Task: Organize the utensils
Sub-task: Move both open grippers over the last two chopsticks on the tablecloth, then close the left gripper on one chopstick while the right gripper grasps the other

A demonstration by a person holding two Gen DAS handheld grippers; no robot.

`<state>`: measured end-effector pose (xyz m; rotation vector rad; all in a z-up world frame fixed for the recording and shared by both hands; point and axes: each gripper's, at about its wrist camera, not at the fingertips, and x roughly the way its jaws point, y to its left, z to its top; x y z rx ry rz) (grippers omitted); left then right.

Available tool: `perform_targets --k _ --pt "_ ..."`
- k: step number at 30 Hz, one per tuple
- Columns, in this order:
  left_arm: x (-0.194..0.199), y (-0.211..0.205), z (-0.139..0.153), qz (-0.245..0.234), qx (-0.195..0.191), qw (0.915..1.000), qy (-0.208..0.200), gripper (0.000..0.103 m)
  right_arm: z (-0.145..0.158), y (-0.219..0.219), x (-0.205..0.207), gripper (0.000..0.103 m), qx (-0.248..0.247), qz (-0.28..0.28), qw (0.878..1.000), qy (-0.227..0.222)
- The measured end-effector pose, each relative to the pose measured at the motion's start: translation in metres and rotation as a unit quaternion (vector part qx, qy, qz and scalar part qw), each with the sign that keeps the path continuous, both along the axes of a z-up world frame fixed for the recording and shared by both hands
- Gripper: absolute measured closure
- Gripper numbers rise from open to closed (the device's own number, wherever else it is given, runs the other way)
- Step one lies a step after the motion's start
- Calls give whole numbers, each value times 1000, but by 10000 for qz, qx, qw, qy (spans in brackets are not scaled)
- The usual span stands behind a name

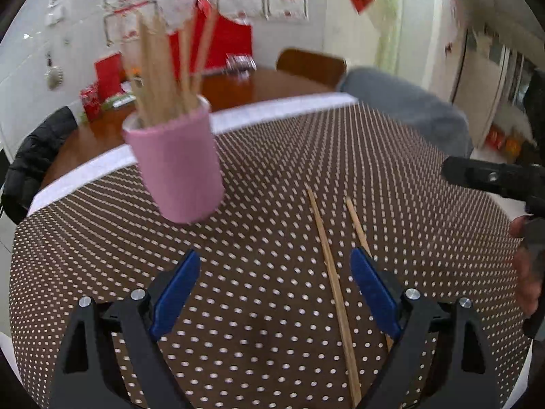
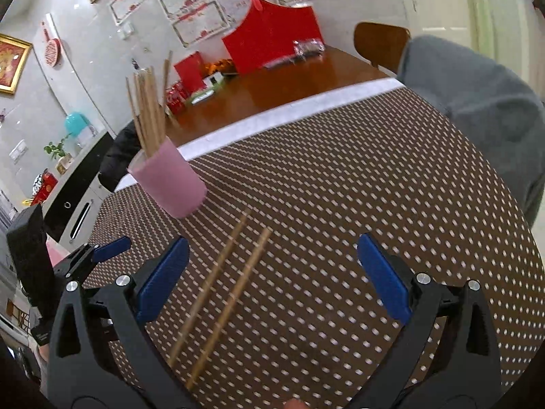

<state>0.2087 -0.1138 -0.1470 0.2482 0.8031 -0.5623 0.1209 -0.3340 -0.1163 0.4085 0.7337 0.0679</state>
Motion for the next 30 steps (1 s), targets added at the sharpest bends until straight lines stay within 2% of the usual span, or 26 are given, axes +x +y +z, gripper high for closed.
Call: perform_targets --k 3,8,10,11,12,14,15,16,20,26,30 --pt "7 -13 -8 -106 217 9996 175 15 -10 -6 -5 6 12 8 9999 129" --pt "10 -37 -37 -298 868 9951 361 15 -24 -13 -15 6 61 34 9996 280" --pt "7 -35 -42 -379 767 9959 298 21 -27 -13 -19 6 21 57 9995 317" --pt "7 -33 -42 -496 602 9961 403 36 -27 -13 -21 6 -4 62 9994 344" --pt "6 -31 -41 -534 539 9963 408 56 -28 -13 -23 6 -50 71 9992 388" --pt "3 -28 -42 -638 547 9959 340 80 -30 -12 -25 6 -81 84 9989 455" --pt "1 -23 -42 -650 537 9958 345 89 -32 -10 -26 6 -75 124 9987 492" --pt "0 -18 -43 -635 553 9959 324 92 -33 -7 -26 6 -61 179 9984 529" --pt "0 5 -47 -486 323 9975 409 97 -37 8 -21 6 -117 305 9968 736" --pt "-10 24 -42 -291 186 9984 441 97 -43 56 -5 6 -94 449 9931 1082" --pt "-8 40 -41 -64 81 9986 523 97 -46 88 0 16 -605 336 9910 1143"
